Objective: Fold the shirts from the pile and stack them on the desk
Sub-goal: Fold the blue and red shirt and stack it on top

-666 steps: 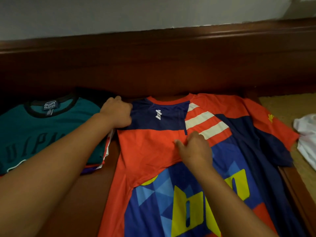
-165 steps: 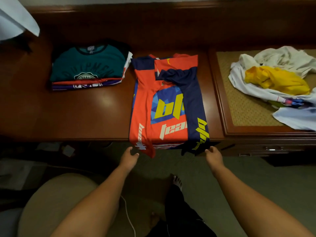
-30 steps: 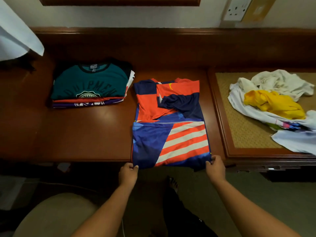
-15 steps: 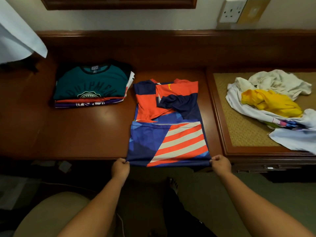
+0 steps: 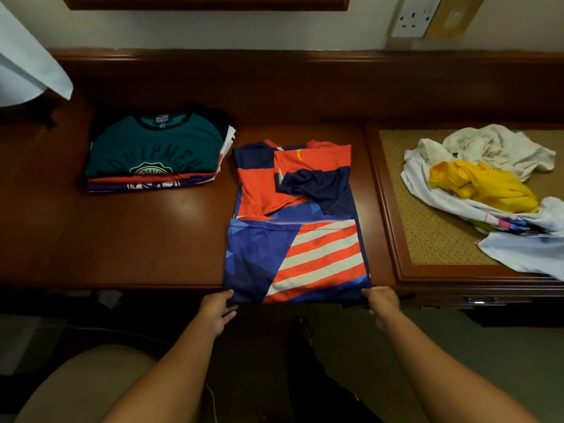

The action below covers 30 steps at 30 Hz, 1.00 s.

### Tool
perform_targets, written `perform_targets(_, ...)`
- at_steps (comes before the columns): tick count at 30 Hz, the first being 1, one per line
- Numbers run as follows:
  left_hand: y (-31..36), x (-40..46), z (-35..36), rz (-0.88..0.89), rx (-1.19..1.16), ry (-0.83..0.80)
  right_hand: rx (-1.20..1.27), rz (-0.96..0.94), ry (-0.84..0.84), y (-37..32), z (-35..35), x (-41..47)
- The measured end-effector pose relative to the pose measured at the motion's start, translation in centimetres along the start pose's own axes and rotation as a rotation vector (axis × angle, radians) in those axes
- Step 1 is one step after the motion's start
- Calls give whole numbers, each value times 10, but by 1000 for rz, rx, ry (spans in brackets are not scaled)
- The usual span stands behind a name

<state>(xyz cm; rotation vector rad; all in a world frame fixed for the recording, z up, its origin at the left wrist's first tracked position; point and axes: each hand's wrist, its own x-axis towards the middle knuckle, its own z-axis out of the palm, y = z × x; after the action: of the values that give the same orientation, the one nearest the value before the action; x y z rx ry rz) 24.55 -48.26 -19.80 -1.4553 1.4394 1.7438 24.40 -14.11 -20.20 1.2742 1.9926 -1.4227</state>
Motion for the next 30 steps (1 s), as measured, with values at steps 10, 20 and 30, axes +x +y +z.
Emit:
perform_targets(10, 8, -15, -4, 186, -53, 28, 129, -101, 76, -12, -6, -33)
perform_targets(20, 58, -40, 6, 689, 154, 233, 294, -305, 62, -70, -18, -57)
perform_targets(30, 154, -44, 42, 719, 50, 6, 409, -335, -78, -165, -27, -27)
